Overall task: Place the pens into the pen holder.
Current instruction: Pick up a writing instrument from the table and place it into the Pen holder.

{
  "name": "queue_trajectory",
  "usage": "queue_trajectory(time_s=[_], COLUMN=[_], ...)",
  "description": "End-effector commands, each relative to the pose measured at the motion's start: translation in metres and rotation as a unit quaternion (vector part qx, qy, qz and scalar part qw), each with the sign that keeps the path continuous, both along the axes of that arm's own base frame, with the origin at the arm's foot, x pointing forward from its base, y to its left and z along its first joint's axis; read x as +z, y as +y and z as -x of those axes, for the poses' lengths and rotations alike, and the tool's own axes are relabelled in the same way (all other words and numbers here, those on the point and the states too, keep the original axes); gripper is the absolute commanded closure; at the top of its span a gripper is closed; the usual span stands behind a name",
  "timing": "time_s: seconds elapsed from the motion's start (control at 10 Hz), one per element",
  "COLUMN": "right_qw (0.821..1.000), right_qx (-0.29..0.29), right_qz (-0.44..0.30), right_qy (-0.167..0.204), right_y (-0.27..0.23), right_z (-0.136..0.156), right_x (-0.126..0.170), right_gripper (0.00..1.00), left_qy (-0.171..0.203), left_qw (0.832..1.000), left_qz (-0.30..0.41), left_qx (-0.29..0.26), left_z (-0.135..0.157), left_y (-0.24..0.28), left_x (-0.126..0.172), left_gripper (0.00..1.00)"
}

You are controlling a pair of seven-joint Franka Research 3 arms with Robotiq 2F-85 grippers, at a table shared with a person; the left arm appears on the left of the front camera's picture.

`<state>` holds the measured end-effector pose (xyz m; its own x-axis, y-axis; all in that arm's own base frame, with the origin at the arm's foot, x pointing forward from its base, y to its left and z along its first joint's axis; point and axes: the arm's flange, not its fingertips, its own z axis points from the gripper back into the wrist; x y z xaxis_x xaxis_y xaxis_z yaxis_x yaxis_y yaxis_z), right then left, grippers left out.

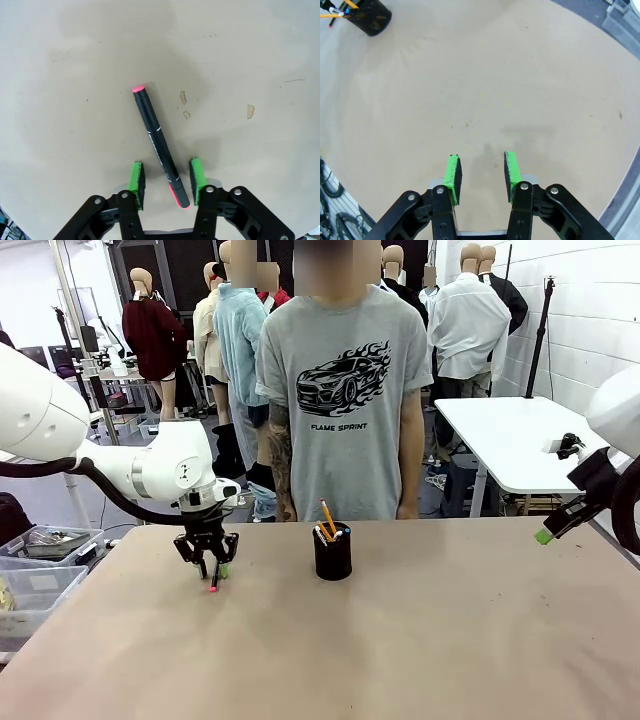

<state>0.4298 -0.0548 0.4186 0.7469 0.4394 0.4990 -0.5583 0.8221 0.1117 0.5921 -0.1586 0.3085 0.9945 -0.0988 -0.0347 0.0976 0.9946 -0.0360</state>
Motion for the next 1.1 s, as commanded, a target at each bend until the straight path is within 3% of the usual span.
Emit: queue_trajectory(time_s=[0.0,0.6,0.8,1.0], right_qw=[1.0,1.0,1.0,1.0], right_qx=[0.008,0.008,0.008,0.008], right_qz=[-0.009,-0.009,-0.009,-0.009], right_qy=[-0.005,-0.005,-0.005,-0.005], right_y=[0.0,0.0,0.0,0.0], right_z=[0.002,0.002,0.002,0.002], right_x=[-0.004,-0.004,-0.004,-0.004], right_gripper=[0.54,0.54,0.54,0.54], left_qy=[0.011,0.028,-0.012,-0.092], left_qw=[1.0,0.999,0.995,0.982], left_qz=[-0.004,0.006,0.033,0.073], left_qx=[0.005,-0.035,-0.089,-0.149], left_z=[-0.005,-0.002,0.01,0.023], left_y=[-0.001,-0.006,-0.001,0.006], left_x=[-0.005,-0.006,0.024,0.06], left_gripper=[1.0,1.0,1.0,1.0])
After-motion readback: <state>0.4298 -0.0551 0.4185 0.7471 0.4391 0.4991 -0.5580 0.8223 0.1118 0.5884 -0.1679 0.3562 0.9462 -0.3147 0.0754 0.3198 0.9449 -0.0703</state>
